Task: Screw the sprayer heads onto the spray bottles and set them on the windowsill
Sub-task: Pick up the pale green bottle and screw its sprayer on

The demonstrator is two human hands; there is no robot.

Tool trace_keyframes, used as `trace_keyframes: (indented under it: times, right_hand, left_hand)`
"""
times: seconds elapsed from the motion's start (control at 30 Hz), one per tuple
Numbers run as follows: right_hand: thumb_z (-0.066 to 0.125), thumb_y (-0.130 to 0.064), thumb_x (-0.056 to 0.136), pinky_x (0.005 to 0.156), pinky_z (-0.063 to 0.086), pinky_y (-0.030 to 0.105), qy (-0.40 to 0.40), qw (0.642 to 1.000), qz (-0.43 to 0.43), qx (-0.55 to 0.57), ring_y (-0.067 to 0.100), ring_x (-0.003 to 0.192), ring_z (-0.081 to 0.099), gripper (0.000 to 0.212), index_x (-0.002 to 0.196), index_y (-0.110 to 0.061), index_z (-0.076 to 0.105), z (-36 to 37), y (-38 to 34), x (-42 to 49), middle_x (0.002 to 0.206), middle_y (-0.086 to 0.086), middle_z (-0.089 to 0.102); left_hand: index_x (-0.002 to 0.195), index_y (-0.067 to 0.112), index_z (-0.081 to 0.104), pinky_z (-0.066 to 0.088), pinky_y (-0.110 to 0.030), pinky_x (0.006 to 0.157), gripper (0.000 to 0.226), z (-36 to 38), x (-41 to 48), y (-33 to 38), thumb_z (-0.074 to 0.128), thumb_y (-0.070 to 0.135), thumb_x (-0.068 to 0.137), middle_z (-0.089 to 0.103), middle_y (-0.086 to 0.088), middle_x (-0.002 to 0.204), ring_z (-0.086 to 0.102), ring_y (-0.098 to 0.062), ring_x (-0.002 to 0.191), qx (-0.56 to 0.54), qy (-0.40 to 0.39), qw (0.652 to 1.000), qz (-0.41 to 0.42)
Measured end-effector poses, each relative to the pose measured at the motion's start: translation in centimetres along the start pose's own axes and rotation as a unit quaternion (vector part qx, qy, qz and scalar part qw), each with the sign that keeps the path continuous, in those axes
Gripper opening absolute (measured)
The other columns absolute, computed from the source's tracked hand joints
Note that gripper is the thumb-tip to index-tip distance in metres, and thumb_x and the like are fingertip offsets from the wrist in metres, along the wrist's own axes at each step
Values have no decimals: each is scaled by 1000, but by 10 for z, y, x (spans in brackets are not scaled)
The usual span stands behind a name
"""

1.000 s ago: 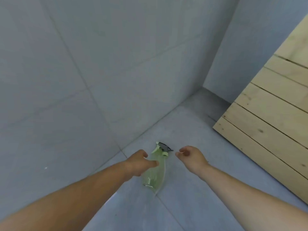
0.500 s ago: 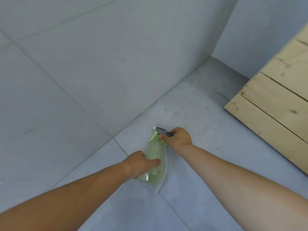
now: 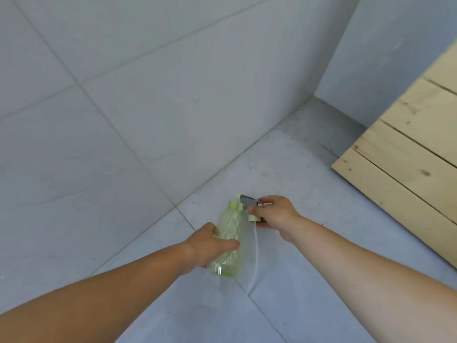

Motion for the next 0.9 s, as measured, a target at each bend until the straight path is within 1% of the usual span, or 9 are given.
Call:
trace_keyframes:
  times: [0.13,0.33,0.4,0.5,0.57,0.67,0.77,0.83,0.9]
  right_hand:
    - [77,-11,81,67,57,27,5,999,-42,-17,22,83,65,20,100,-7,70,-36,-28,-33,93,11,67]
    - [73,-16,85,61,47,23,38,993,-106,-41,18,82,61,23,105,-6,70,-91,-79,-106,99,12,71]
    - [71,-17,86,61,48,23,51,988,-138,-37,17,79,61,16,100,-8,68,-106,-96,-134,96,10,70]
    - [68,-18,89,61,48,23,74,979,-187,-17,16,77,59,11,96,-11,65,-131,-121,-187,96,8,68]
    - [67,-20,90,63,48,26,85,973,-215,-6,21,85,63,13,99,-10,64,-144,-132,-222,104,9,73]
    - [66,-21,90,65,51,27,110,960,-259,-2,22,97,70,12,97,-12,64,-160,-139,-275,104,7,76]
    - [67,-20,89,62,55,24,143,938,-315,9,13,84,71,9,96,-15,67,-177,-144,-324,99,2,78]
    - [69,-20,87,74,61,33,193,918,-343,42,15,83,71,9,95,-16,69,-194,-144,-352,96,3,77]
    - [68,-20,86,90,57,47,240,899,-355,94,25,91,72,9,94,-17,70,-212,-142,-371,95,5,77]
  left_hand:
    - [120,25,47,49,-21,52,56,-10,-35,27,76,52,80,64,4,100,66,-9,78,15,0,999,50]
    - [113,19,56,53,-27,64,49,-15,-108,73,75,50,81,59,3,92,61,-14,76,37,-14,993,114]
    - [103,22,58,50,-19,53,35,-12,-133,88,74,46,85,58,4,86,60,-11,70,49,-15,989,139]
    - [106,29,59,43,-12,40,32,-8,-185,110,75,45,84,66,11,82,64,-5,64,58,-4,982,179]
    - [108,33,61,46,-13,43,36,-5,-221,121,78,45,79,70,15,83,68,-2,63,54,-3,977,205]
    - [120,37,58,55,-23,60,57,-2,-269,128,78,45,67,73,8,104,74,-9,82,25,-9,971,237]
    - [124,39,53,60,-34,69,67,3,-303,126,79,45,63,70,4,113,72,-16,97,3,-13,965,263]
    - [123,40,52,61,-39,72,71,8,-317,122,80,45,59,69,1,120,71,-23,108,2,-11,962,272]
    - [120,39,51,62,-39,69,70,14,-324,116,81,42,57,69,-1,119,73,-25,106,4,-10,961,276]
Point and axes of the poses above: each hand's wrist, its own x-axis towards the middle knuckle, its own z-axis out of the palm, y = z × x, the point moved 3 cm from there along x, towards the middle knuckle
